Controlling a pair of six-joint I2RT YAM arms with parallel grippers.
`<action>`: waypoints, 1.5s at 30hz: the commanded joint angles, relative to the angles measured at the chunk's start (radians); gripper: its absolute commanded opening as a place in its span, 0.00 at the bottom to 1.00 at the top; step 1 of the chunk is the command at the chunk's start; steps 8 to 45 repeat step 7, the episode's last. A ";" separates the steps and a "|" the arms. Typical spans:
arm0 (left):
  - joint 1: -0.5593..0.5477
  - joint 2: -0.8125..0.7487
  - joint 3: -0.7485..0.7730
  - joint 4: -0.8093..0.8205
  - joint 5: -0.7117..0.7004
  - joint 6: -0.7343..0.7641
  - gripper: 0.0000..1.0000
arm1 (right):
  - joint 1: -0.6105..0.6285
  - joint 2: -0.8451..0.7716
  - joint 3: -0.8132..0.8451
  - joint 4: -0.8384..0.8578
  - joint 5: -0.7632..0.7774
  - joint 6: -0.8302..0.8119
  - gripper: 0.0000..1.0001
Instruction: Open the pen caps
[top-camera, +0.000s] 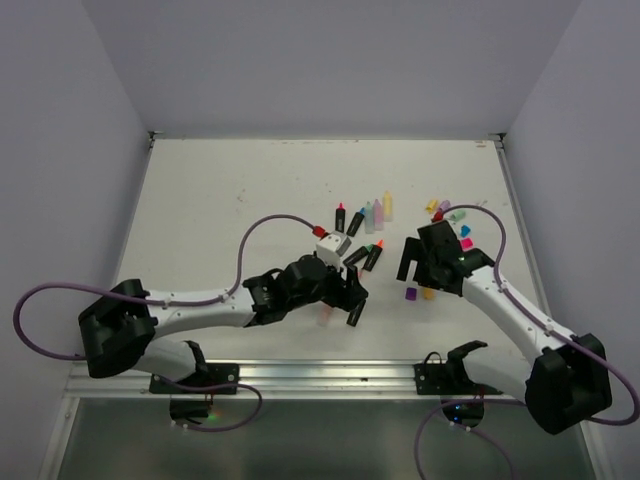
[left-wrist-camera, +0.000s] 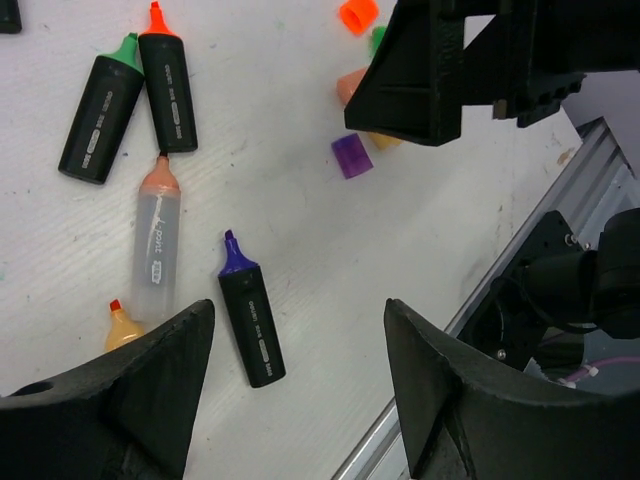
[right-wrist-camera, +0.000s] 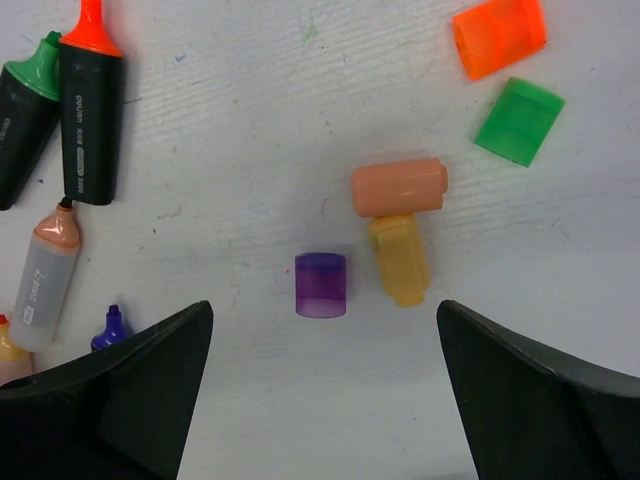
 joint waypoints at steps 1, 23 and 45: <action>-0.008 -0.034 -0.062 0.063 0.003 -0.005 0.72 | -0.001 -0.083 -0.006 -0.050 -0.012 0.037 0.99; -0.008 -0.131 -0.175 0.175 0.048 -0.061 0.75 | -0.001 -0.249 -0.062 -0.051 -0.116 0.063 0.99; -0.008 -0.131 -0.175 0.175 0.048 -0.061 0.75 | -0.001 -0.249 -0.062 -0.051 -0.116 0.063 0.99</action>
